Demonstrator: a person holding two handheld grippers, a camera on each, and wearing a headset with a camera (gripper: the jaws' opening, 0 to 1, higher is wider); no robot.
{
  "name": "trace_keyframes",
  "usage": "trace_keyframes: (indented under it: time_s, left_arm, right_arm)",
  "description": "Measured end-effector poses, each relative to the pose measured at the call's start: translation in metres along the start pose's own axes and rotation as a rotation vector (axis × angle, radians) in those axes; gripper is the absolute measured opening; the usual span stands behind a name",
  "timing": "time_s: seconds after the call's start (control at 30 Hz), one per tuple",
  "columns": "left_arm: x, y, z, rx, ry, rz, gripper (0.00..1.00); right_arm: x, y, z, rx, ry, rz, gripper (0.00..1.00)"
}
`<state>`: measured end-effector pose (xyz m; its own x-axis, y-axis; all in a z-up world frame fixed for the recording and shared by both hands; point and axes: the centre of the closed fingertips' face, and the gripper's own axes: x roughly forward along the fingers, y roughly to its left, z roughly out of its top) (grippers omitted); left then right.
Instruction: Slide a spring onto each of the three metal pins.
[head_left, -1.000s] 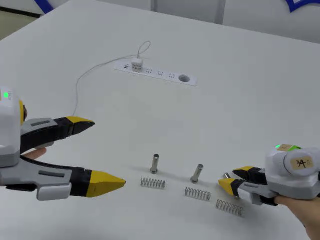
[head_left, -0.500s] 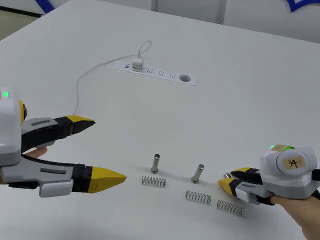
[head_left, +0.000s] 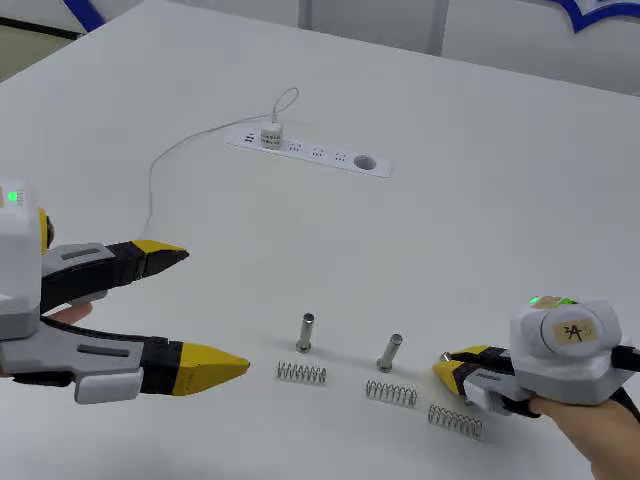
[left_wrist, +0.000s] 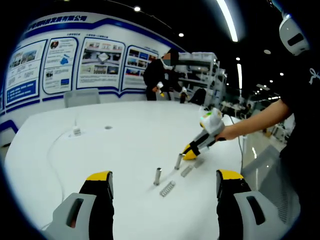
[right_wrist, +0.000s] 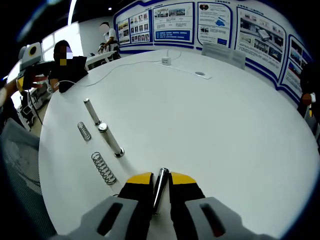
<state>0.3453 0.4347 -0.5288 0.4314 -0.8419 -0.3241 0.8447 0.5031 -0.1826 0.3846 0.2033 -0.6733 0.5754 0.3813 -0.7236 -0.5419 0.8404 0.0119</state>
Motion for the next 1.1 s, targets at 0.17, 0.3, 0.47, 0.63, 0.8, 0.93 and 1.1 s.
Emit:
trace_keyframes:
  time_s: [0.17,0.3,0.47,0.63,0.8,0.93,1.1]
  left_arm:
    - [0.001,-0.002,0.001,0.005,0.001,-0.005,0.86]
    - [0.000,-0.003,0.001,0.003,0.000,-0.004,0.85]
    - [0.001,-0.004,0.000,0.004,0.002,-0.004,0.85]
    - [0.002,-0.006,0.001,0.009,0.002,-0.005,0.85]
    - [0.002,-0.006,0.006,0.017,-0.004,-0.004,0.84]
    - [0.000,-0.007,0.010,0.024,-0.007,-0.004,0.84]
    - [-0.002,-0.007,0.011,0.027,-0.008,-0.001,0.83]
  right_arm:
    - [0.000,-0.002,0.000,0.021,0.002,-0.013,0.10]
    - [0.001,-0.002,0.001,0.037,0.012,-0.023,0.09]
    - [0.002,-0.002,0.001,0.047,0.066,-0.040,0.08]
    - [0.002,-0.003,-0.001,0.056,0.086,-0.041,0.06]
    - [0.002,-0.003,-0.001,0.072,0.081,-0.047,0.06]
    - [0.001,-0.001,-0.001,0.070,0.068,-0.050,0.06]
    - [-0.001,0.002,0.002,0.074,0.040,-0.052,0.06]
